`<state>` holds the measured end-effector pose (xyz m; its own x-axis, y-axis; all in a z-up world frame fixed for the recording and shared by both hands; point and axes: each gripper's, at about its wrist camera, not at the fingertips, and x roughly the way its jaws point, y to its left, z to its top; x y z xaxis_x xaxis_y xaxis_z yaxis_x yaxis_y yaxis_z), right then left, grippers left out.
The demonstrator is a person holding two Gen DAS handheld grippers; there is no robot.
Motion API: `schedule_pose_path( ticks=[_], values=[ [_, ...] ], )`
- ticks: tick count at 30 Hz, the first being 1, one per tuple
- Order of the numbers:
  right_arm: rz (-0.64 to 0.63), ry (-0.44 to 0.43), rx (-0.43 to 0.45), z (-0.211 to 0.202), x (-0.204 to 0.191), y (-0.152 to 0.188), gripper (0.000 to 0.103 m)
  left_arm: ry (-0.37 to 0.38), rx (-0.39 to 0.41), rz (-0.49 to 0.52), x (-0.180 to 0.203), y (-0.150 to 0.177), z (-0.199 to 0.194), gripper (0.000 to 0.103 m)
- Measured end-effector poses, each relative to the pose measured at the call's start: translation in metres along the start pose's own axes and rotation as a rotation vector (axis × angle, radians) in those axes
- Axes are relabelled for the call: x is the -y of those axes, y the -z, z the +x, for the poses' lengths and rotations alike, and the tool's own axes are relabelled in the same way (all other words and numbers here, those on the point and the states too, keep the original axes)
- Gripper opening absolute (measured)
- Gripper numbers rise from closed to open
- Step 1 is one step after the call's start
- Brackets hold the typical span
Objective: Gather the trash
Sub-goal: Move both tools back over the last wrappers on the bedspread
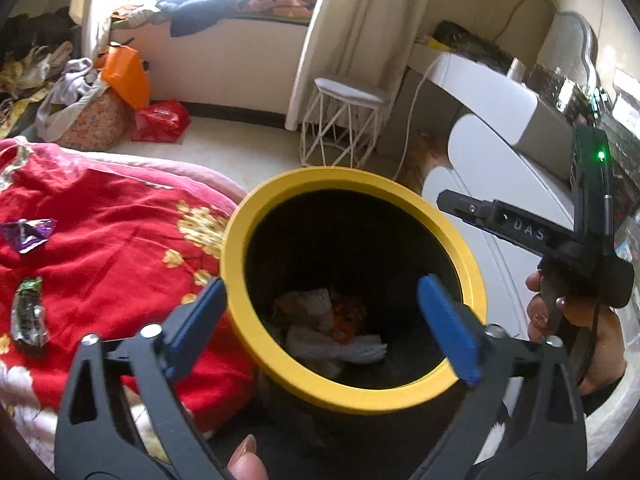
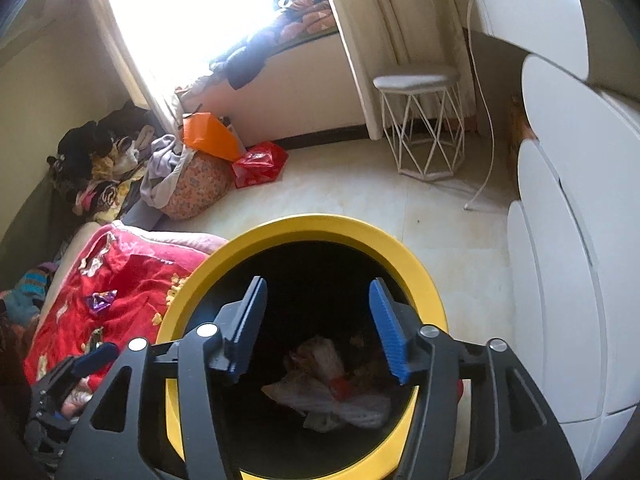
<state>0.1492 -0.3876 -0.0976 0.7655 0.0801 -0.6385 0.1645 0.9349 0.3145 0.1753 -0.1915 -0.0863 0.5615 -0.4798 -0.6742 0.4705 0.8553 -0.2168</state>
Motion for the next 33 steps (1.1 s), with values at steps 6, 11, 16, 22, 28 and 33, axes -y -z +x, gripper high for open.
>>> schedule_pose_path(
  ticks=[6,11,16,22,28,33],
  values=[
    [-0.101,0.037,0.055,-0.013,-0.025,-0.001,0.07,-0.047,0.059,-0.001,-0.008,-0.003,-0.021,0.092],
    [-0.151,0.038,0.091,-0.023,-0.045,-0.001,0.077,-0.085,0.093,-0.014,-0.02,-0.003,-0.038,0.092],
    [-0.186,0.015,0.115,-0.033,-0.063,-0.002,0.08,-0.116,0.128,-0.023,-0.031,-0.001,-0.058,0.092],
    [-0.226,-0.017,0.144,-0.044,-0.086,-0.002,0.082,-0.163,0.167,-0.042,-0.046,-0.001,-0.081,0.092],
    [-0.27,-0.054,0.154,-0.051,-0.111,0.001,0.083,-0.2,0.204,-0.07,-0.063,0.001,-0.101,0.092],
    [-0.311,-0.086,0.155,-0.054,-0.132,0.005,0.084,-0.229,0.225,-0.09,-0.078,0.004,-0.114,0.092]
  ],
)
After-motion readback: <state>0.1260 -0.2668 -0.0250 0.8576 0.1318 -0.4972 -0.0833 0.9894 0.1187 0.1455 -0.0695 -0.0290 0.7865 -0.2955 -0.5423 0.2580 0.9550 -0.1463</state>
